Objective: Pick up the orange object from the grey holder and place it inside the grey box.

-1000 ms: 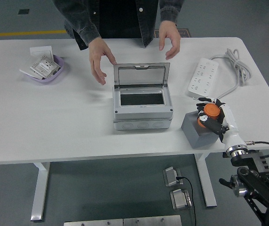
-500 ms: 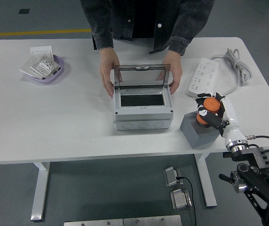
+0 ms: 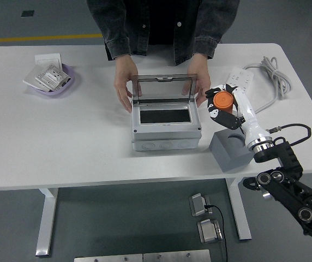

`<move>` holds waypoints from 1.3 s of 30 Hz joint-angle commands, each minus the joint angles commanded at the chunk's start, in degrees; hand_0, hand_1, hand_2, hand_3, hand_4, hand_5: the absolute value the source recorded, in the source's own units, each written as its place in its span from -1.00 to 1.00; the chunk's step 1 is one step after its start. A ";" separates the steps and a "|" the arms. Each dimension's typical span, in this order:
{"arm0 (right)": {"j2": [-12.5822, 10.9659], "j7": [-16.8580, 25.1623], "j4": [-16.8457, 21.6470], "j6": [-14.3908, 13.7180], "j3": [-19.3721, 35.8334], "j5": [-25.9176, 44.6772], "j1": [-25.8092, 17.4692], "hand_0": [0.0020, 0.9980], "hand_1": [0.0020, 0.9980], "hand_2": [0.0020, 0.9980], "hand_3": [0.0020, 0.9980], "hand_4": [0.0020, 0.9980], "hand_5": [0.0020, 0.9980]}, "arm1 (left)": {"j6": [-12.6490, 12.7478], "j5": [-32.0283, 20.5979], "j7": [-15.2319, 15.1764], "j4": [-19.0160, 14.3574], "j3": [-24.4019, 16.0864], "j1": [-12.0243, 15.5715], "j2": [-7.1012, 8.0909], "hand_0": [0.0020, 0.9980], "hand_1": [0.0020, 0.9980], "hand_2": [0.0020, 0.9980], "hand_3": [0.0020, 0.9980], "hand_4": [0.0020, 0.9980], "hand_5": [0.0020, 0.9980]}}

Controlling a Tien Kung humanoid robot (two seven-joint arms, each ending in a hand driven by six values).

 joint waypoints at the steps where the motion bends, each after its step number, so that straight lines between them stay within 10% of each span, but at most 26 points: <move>1: 0.20 -0.95 -0.41 -0.07 -0.87 -1.33 1.15 -0.65 -0.62 -0.17 -0.37 -0.80 -1.00 | 0.00 -0.24 0.00 0.04 0.24 0.02 0.03 0.23 0.31 0.23 0.24 0.39 -0.63; 5: 1.84 -5.04 -3.81 -0.65 -5.43 -6.88 6.46 -0.65 -0.62 -0.17 -0.37 -0.80 -1.00 | 0.01 -1.48 0.02 0.23 1.47 0.08 0.18 0.23 0.31 0.23 0.24 0.39 -0.63; 6: 2.42 -6.03 -4.94 -0.78 -6.64 -8.21 7.83 -1.00 -0.86 -0.40 -0.48 -1.00 -1.00 | 0.01 -1.71 0.02 0.26 1.70 0.09 0.22 0.23 0.31 0.23 0.24 0.40 -0.62; 22: 10.90 -12.04 -20.05 -0.67 -21.59 -12.13 24.05 -1.00 -0.93 -0.54 -0.53 -1.00 -1.00 | 0.11 -3.44 -0.03 0.35 3.65 -0.03 0.67 0.23 0.32 0.23 0.24 0.40 -0.60; 39: 10.06 -6.63 -24.45 1.04 -33.94 -7.83 29.13 -1.00 -0.92 -0.53 -0.54 -1.00 -1.00 | 0.09 -3.53 -0.08 0.25 4.12 -0.42 0.72 0.23 0.32 0.23 0.23 0.38 -0.57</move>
